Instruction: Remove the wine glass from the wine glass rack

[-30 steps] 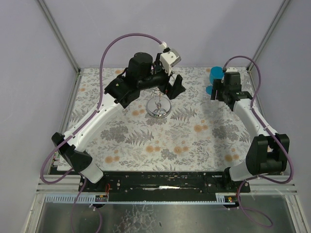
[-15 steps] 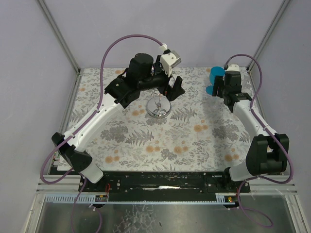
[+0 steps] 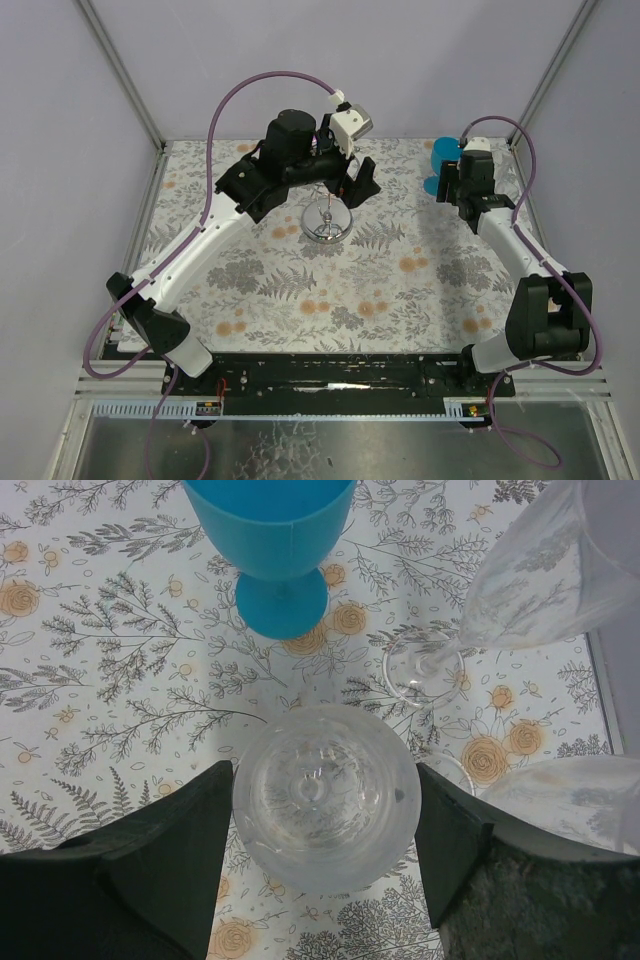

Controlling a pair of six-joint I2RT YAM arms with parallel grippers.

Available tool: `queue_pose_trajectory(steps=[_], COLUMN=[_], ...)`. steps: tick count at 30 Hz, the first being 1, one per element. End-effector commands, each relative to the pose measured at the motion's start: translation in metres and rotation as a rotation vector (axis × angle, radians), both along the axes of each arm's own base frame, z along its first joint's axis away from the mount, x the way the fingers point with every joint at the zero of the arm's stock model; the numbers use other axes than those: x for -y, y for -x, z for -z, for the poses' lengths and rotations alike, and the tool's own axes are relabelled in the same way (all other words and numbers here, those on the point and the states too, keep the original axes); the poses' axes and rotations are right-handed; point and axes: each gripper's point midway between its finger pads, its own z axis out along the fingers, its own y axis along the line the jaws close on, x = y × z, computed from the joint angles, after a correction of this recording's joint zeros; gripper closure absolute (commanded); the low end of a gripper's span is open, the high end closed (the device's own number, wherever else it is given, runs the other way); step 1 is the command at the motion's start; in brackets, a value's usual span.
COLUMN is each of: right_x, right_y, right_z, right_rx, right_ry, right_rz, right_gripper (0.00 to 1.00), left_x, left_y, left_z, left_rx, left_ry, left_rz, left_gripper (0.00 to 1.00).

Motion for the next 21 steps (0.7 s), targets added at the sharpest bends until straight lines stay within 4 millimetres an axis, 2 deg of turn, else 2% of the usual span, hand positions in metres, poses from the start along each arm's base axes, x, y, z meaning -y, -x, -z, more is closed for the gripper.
queue_pose_trajectory(steps=[1,14,21], right_x=[0.003,0.0,-0.003], right_y=[-0.015,-0.014,-0.012], right_z=[-0.023,-0.027,-0.034], right_rx=[0.095,0.098,0.105], right_ry=[0.02,0.0,-0.015], right_rz=[0.021,0.012,0.005], right_gripper=[0.35,0.18,0.16], left_x=[-0.001,-0.001,-0.001], left_y=[-0.005,-0.005,-0.005], left_z=[-0.006,-0.003,-0.005], left_rx=[0.02,0.022,0.022], left_ry=[0.007,0.0,0.006], left_rz=[0.0,0.008,0.012], left_gripper=[0.04,0.04,0.04])
